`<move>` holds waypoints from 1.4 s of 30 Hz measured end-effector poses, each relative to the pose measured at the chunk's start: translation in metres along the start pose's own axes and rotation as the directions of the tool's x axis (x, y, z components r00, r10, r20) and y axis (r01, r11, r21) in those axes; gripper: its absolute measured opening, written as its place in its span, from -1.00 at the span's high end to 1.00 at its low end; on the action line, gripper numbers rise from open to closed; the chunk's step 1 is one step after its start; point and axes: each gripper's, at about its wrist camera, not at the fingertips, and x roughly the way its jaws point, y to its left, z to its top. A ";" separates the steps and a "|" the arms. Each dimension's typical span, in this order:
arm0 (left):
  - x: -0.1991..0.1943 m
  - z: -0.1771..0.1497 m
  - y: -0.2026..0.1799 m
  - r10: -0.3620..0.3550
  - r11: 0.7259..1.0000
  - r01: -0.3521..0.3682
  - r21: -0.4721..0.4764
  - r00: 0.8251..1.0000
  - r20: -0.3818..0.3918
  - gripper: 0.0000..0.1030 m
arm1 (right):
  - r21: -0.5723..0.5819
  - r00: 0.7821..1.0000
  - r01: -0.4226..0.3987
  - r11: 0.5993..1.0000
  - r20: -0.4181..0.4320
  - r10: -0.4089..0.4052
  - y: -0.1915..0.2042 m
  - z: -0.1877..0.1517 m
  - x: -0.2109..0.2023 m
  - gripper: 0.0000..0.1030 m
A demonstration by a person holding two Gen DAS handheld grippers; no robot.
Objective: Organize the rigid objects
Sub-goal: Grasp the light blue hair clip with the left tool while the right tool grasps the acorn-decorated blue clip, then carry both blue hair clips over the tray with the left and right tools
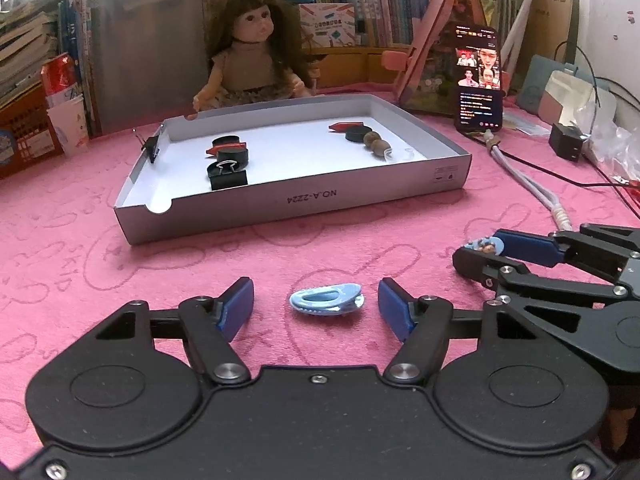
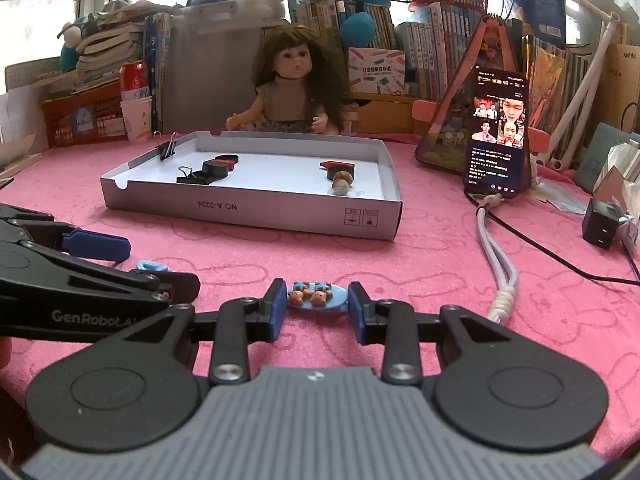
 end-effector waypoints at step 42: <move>0.000 0.011 0.017 0.061 0.996 -0.061 -0.072 0.998 0.007 0.33 | 0.022 0.997 -0.072 0.997 0.012 0.072 0.021 0.015 0.014 0.25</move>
